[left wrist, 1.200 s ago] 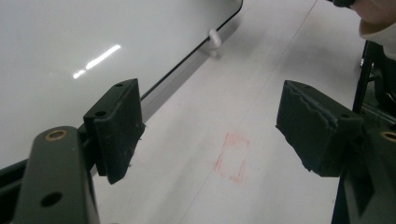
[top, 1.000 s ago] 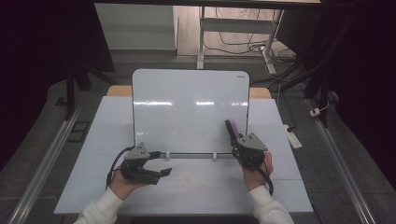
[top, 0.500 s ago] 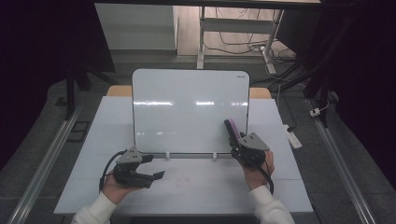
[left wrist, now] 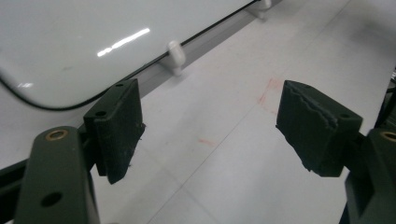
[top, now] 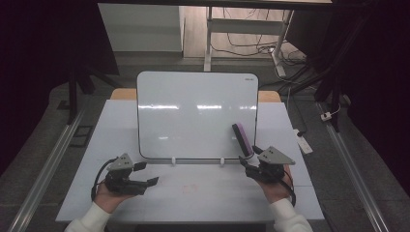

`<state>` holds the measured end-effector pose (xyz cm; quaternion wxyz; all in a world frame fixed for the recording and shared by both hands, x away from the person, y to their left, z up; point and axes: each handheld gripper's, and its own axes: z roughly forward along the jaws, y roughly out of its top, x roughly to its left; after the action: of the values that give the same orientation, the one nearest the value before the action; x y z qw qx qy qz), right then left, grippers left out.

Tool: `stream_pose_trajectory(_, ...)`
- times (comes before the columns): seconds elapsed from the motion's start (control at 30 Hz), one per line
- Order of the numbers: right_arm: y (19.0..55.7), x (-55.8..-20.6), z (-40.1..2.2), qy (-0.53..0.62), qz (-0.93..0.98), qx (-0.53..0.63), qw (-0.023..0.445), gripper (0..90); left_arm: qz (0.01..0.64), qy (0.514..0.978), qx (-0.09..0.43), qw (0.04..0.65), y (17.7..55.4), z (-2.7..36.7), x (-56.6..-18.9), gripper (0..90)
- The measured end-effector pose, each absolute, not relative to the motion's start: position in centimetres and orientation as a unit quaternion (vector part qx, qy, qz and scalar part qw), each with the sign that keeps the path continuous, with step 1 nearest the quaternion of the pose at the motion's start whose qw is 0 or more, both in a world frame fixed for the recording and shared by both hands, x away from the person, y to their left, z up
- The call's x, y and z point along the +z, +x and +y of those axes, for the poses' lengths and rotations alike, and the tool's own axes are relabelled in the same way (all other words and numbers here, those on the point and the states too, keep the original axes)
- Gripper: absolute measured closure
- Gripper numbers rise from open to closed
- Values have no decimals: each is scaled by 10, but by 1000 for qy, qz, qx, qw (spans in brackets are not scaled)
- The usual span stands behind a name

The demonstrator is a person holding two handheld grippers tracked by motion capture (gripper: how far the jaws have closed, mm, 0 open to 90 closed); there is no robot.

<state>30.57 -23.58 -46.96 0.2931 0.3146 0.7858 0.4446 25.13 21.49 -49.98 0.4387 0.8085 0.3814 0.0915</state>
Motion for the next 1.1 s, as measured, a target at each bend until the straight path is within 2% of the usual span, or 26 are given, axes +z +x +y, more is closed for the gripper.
stream_pose_trajectory(0.33,290,-489,-273,319,794,449,258,364,408,798,101,432,242,243,-509,234)
stream_pose_trajectory(0.6,290,-502,-300,340,793,438,252,359,423,793,102,426,238,254,-515,228)
stream_pose_trajectory(1.1,291,-503,-297,327,801,436,246,357,424,794,104,423,240,253,-516,226)
